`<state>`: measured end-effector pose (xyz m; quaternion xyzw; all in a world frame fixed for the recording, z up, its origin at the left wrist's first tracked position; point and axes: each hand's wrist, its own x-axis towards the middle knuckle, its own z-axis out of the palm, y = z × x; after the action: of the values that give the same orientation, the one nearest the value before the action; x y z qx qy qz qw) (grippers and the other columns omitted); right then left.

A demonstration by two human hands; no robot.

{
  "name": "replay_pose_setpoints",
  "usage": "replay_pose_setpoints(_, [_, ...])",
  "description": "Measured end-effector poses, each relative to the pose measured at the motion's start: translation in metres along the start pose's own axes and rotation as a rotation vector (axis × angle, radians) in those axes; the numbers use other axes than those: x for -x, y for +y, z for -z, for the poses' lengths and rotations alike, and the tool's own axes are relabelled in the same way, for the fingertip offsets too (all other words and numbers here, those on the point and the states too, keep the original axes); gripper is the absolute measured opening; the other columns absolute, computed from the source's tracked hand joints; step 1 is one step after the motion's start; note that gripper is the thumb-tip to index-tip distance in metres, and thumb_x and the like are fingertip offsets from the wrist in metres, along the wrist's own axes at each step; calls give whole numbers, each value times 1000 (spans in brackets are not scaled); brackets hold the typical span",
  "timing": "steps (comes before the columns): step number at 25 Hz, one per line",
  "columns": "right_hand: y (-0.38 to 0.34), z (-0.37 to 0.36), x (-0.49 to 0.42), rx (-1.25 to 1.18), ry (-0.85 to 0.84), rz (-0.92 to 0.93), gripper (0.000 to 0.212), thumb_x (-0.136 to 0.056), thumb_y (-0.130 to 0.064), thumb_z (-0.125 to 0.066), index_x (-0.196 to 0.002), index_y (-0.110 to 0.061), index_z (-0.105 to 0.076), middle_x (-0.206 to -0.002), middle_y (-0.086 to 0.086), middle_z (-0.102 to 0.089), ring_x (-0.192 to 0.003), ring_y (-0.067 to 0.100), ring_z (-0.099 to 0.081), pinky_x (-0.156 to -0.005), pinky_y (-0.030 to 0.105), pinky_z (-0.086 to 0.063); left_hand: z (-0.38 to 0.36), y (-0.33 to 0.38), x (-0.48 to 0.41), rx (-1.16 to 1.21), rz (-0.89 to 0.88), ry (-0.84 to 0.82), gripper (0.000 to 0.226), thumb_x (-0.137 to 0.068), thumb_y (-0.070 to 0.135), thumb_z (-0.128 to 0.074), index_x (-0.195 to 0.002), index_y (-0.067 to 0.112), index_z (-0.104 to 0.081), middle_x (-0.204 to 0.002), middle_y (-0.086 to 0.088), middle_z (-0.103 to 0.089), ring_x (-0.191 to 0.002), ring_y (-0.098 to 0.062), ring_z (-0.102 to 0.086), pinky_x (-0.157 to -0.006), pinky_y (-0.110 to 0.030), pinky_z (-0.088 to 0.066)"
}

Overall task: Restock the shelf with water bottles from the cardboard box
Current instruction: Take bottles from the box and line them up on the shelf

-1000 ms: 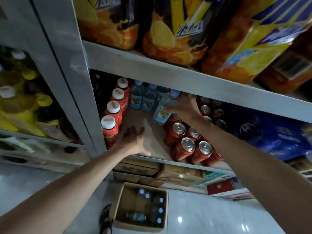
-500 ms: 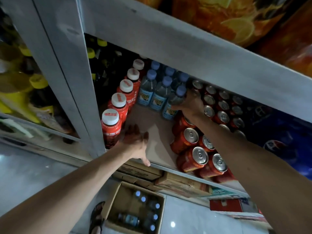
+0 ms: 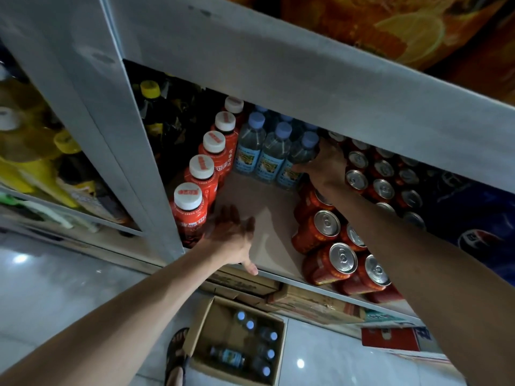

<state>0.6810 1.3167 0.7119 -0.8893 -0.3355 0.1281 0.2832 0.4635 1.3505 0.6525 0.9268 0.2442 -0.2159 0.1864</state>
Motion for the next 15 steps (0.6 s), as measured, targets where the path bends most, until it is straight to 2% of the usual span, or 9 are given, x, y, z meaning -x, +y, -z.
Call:
replay_pose_setpoints(1, [0, 0, 1, -10, -3, -6, 45, -82, -7, -74, -123, 4, -59, -130, 17, -59, -120, 29, -55, -52, -10, -28, 0, 1, 1, -5, -2, 0, 116, -71, 56, -74, -153, 11, -7, -155, -31, -4, -142, -50, -11, -115, -60, -18])
replay_pose_setpoints(3, [5, -3, -1, -11, 81, 23, 50, -77, -11, -79, -121, 2, -59, -131, 16, -59, -120, 26, -54, -67, -6, -31, -5, 0, -1, -46, 0, 16, 116, -71, 56, -73, -153, 10, -5, -155, -33, -5, -142, -50, -11, -115, -59, -17])
replay_pose_setpoints(4, [5, -4, 0, -10, 121, 43, 53, -75, -14, -80, -121, 1, -59, -131, 15, -59, -121, 26, -53, -78, -1, -33, -6, -2, -4, -71, -5, 20, 118, -71, 59, -72, -153, 10, -4, -154, -34, -6, -142, -50, -11, -115, -59, -18])
replay_pose_setpoints(6, [4, -6, 2, 15, 166, 106, 58, -72, -19, -83, -122, -1, -60, -130, 15, -61, -122, 27, -53, -99, 19, -38, -8, -4, -8, -134, 6, 31, 125, -64, 73, -66, -153, 11, -4, -151, -39, -7, -141, -53, -11, -113, -61, -19])
replay_pose_setpoints(7, [4, -7, 2, 29, 179, 129, 61, -70, -20, -84, -123, -1, -60, -129, 15, -61, -123, 28, -53, -102, 26, -39, -9, -5, -10, -174, 17, 35, 128, -61, 78, -64, -153, 12, -4, -150, -41, -6, -141, -54, -10, -113, -62, -20])
replay_pose_setpoints(9, [2, -7, 3, 19, 155, 100, 66, -68, -19, -85, -125, -1, -58, -130, 17, -59, -123, 29, -52, -102, 30, -41, -13, -8, -15, -193, 25, 37, 129, -58, 81, -62, -152, 14, -5, -149, -43, -7, -140, -55, -9, -112, -63, -20])
replay_pose_setpoints(12, [1, 0, 7, -22, 130, 42, 85, -62, -21, -88, -134, -3, -47, -136, 16, -52, -127, 29, -48, -105, 33, -42, -11, -8, -15, -210, 46, 29, 127, -57, 81, -63, -152, 18, -7, -149, -41, -8, -140, -54, -10, -111, -62, -22])
replay_pose_setpoints(13, [1, 5, 11, -28, 149, 49, 85, -62, -22, -87, -135, -5, -46, -137, 15, -52, -126, 28, -49, -103, 31, -43, -10, -8, -15, -219, 57, 15, 126, -58, 80, -64, -152, 20, -8, -150, -40, -8, -140, -53, -10, -111, -62, -22])
replay_pose_setpoints(15, [-1, 20, 34, -45, 210, 83, 71, -69, -19, -80, -132, -7, -50, -133, 14, -54, -122, 27, -51, -96, 24, -43, -6, -5, -14, -187, 94, -1, 120, -59, 77, -67, -151, 21, -13, -150, -35, -14, -138, -51, -16, -110, -60, -22])
